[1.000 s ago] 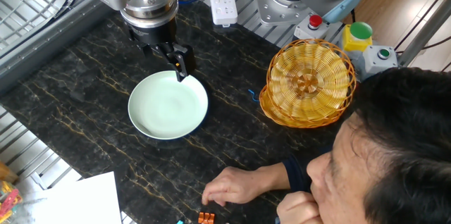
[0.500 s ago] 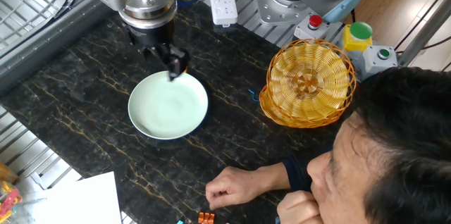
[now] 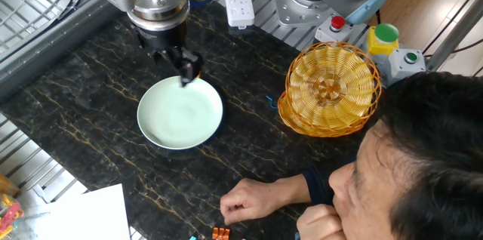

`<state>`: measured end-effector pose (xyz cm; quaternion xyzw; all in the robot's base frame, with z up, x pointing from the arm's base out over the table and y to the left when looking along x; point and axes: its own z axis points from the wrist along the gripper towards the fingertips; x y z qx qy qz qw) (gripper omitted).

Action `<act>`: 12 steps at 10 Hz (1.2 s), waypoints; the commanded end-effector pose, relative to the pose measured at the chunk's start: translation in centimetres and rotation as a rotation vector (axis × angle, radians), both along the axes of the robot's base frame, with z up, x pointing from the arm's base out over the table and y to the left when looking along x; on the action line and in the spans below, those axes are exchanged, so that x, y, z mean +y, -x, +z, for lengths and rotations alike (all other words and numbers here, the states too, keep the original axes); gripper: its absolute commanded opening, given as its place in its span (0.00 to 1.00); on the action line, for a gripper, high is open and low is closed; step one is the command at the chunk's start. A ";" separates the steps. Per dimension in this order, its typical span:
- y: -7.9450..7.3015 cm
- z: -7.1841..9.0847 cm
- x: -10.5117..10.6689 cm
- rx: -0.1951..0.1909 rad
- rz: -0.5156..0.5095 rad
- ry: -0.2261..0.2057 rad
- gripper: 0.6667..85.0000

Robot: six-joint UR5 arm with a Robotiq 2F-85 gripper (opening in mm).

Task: Use a clamp

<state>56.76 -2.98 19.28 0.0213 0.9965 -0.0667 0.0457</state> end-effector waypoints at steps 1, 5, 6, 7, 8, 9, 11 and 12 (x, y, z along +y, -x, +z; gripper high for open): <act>0.4 0.0 0.3 0.014 0.019 -0.023 0.00; 5.1 0.7 -4.2 0.216 0.282 0.034 0.77; 4.1 0.1 -4.8 0.176 0.286 0.045 0.85; 2.5 -0.5 -3.3 0.106 0.111 0.021 0.02; 2.7 -0.3 -1.4 0.112 0.069 -0.026 0.01; 2.6 -0.2 -1.6 0.111 0.068 -0.014 0.01; 2.6 1.1 -0.4 0.103 0.121 -0.056 0.01; 2.9 1.9 0.4 0.111 0.197 -0.080 0.01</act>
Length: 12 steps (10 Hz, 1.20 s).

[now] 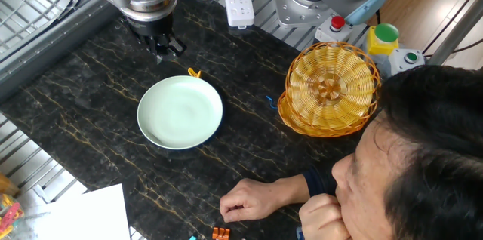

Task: Use a clamp

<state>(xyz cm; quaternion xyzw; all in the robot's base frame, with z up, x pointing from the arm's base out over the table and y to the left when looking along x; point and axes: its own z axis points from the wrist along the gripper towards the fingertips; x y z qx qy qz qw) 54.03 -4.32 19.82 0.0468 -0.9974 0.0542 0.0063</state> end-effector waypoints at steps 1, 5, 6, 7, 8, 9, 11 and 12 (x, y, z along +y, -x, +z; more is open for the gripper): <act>0.9 1.8 1.8 0.036 0.137 -0.063 0.01; 1.1 5.9 2.3 0.075 0.194 -0.040 0.01; 0.4 7.7 2.7 0.067 0.205 -0.064 0.01; 0.3 8.5 3.1 0.067 0.196 -0.085 0.01; 0.3 8.6 2.6 0.067 0.202 -0.067 0.01; 0.1 8.6 1.6 0.068 0.223 -0.029 0.01; 4.0 9.1 2.3 0.212 0.181 -0.066 0.01; 4.5 9.2 2.2 0.230 0.171 -0.062 0.01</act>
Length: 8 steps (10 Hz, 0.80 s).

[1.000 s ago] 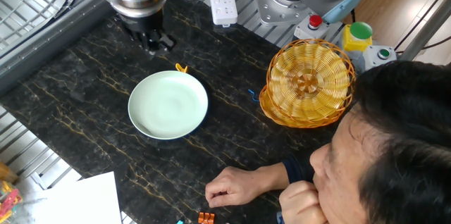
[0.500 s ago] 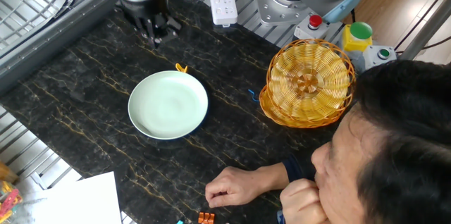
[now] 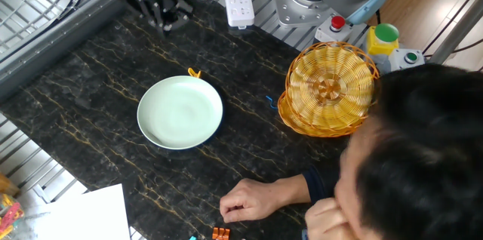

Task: Use a clamp

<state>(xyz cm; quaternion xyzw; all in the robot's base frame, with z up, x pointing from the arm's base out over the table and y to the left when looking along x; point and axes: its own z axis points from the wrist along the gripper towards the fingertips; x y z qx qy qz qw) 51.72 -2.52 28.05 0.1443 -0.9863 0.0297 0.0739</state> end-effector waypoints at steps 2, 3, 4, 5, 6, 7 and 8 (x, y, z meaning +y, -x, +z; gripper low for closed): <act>1.4 0.8 0.0 0.054 -0.023 0.003 0.01; 0.8 0.9 -1.5 0.031 -0.001 0.058 0.01; 0.9 0.8 -0.8 0.031 -0.027 0.036 0.01; 1.2 0.8 -0.5 0.043 -0.038 0.027 0.01; 1.1 0.8 -0.3 0.039 -0.035 0.019 0.01; 0.5 0.6 0.3 0.016 -0.032 -0.008 0.01; 0.0 0.5 1.6 -0.004 -0.049 -0.053 0.01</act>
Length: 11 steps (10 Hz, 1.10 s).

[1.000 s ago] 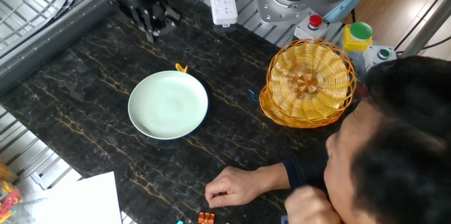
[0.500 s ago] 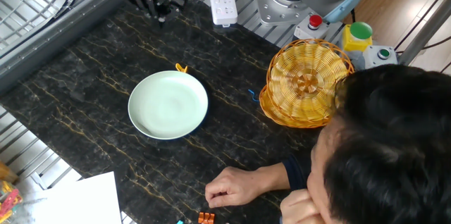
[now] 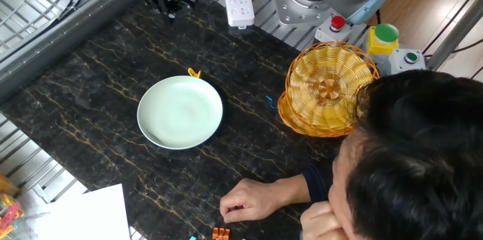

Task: Use a clamp

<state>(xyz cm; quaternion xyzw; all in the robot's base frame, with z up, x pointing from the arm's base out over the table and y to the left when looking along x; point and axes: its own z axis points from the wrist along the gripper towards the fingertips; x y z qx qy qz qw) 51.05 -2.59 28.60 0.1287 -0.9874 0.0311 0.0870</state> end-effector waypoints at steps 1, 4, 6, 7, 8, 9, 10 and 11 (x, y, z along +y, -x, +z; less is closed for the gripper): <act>-0.8 -0.1 1.5 -0.034 -0.011 -0.056 0.01; -1.1 -0.1 1.3 -0.042 0.003 -0.050 0.01; 0.0 -2.4 0.9 -0.035 0.024 -0.067 0.01; 0.6 -5.7 0.9 -0.082 0.031 -0.097 0.01; 0.7 -8.5 1.3 -0.132 0.021 -0.128 0.01; 0.5 -8.9 0.9 -0.145 0.039 -0.122 0.01; 0.8 -8.7 0.9 -0.130 0.040 -0.120 0.01; 2.1 -8.6 0.3 -0.082 0.045 -0.101 0.01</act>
